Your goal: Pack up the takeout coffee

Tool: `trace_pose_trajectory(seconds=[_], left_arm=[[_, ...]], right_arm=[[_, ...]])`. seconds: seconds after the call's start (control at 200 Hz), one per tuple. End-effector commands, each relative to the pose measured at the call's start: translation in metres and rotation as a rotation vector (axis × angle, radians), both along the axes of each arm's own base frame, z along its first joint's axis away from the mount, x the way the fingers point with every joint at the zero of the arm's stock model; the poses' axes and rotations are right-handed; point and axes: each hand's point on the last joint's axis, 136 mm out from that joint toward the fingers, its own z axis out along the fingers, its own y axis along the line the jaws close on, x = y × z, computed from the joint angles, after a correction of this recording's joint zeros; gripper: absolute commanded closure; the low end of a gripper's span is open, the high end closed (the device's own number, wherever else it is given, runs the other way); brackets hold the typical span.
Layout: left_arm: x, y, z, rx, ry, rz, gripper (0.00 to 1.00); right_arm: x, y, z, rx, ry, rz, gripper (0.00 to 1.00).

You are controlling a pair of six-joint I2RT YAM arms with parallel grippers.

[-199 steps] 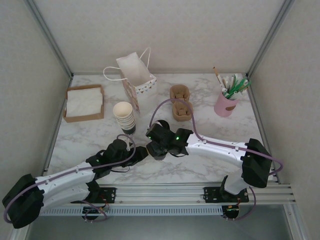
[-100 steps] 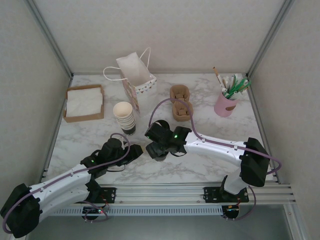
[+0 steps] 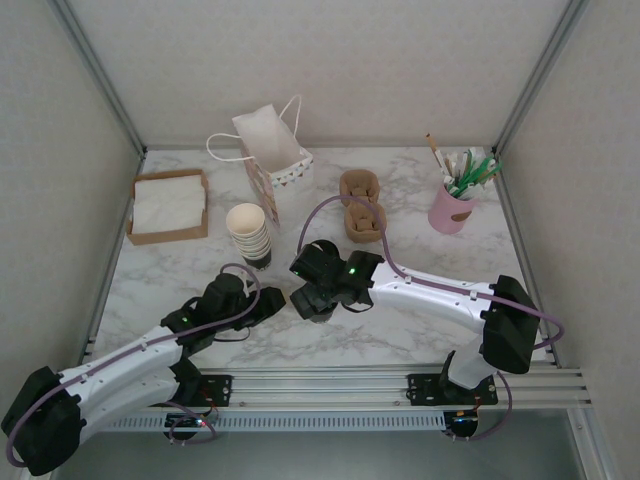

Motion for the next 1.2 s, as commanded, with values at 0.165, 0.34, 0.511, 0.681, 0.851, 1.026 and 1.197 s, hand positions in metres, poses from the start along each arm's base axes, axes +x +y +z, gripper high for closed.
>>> trace_pose_trajectory(seconds=[0.165,0.34,0.511,0.681,0.851,1.026,1.197], left_arm=[[0.008,-0.002,0.023,0.003,-0.039,-0.011,0.51],[0.010,-0.008,0.034,-0.011,-0.046,-0.032,0.51],[0.012,-0.015,0.044,-0.028,-0.055,-0.057,0.56],[0.015,-0.024,0.048,-0.036,-0.053,-0.089,0.65],[0.017,-0.029,0.048,-0.034,-0.046,-0.114,0.66],[0.016,-0.035,0.043,-0.036,-0.032,-0.143,0.70],[0.015,-0.036,0.038,-0.029,-0.021,-0.154,0.72]], right_arm=[[-0.006,-0.001,0.028,0.057,-0.018,0.010,0.01],[-0.008,-0.009,0.039,0.087,-0.027,-0.012,0.02],[-0.011,-0.023,0.042,0.142,0.000,-0.077,0.14],[-0.012,-0.040,0.042,0.274,0.080,-0.166,0.46],[-0.009,-0.051,0.036,0.431,0.196,-0.253,0.89],[-0.008,-0.052,0.025,0.538,0.306,-0.303,1.00],[-0.007,-0.050,0.012,0.539,0.348,-0.316,1.00]])
